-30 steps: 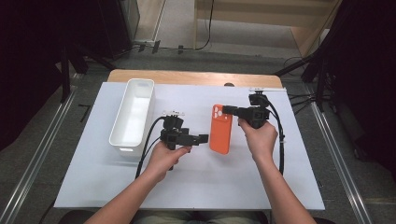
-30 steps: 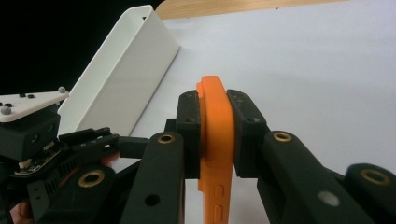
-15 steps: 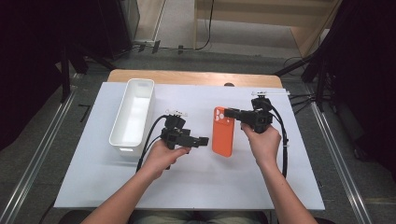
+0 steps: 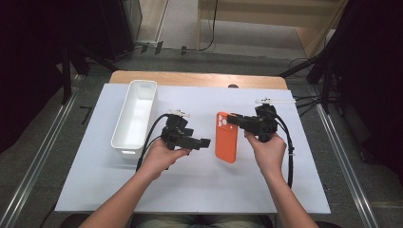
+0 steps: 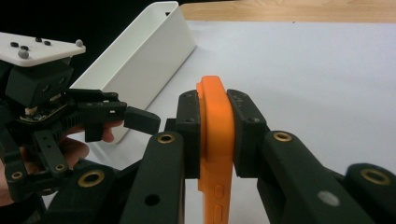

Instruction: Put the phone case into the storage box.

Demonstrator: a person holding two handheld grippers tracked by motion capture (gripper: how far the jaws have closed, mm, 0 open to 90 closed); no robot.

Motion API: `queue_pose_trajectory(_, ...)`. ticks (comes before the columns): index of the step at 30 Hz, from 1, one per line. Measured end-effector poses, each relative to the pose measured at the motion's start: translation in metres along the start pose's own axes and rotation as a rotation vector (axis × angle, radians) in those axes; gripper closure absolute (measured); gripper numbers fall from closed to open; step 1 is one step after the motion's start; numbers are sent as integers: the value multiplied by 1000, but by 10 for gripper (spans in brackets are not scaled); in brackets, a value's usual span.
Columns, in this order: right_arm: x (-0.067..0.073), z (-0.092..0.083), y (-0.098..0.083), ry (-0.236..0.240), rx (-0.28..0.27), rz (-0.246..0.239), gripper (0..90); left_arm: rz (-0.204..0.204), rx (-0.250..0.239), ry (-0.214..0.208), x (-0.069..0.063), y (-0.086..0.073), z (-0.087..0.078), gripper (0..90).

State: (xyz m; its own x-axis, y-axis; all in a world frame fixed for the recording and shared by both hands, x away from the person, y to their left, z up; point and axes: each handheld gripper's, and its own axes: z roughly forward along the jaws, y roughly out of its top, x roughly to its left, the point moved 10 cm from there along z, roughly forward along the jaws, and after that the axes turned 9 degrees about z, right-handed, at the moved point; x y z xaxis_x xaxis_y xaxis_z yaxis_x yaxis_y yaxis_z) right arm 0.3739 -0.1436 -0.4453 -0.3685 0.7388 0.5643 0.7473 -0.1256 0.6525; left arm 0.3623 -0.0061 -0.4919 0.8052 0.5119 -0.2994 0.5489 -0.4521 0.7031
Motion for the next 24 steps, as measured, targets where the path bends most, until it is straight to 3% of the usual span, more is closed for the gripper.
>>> queue_pose_trajectory(4, 2, -2, -2, -5, -15, -35, 748, 22, 0, -5, -1, 2, -3, 127)
queue_pose_trajectory(24, 8, -3, -16, -27, -74, -106, 747, 68, -14, 4, -4, 8, -10, 127)
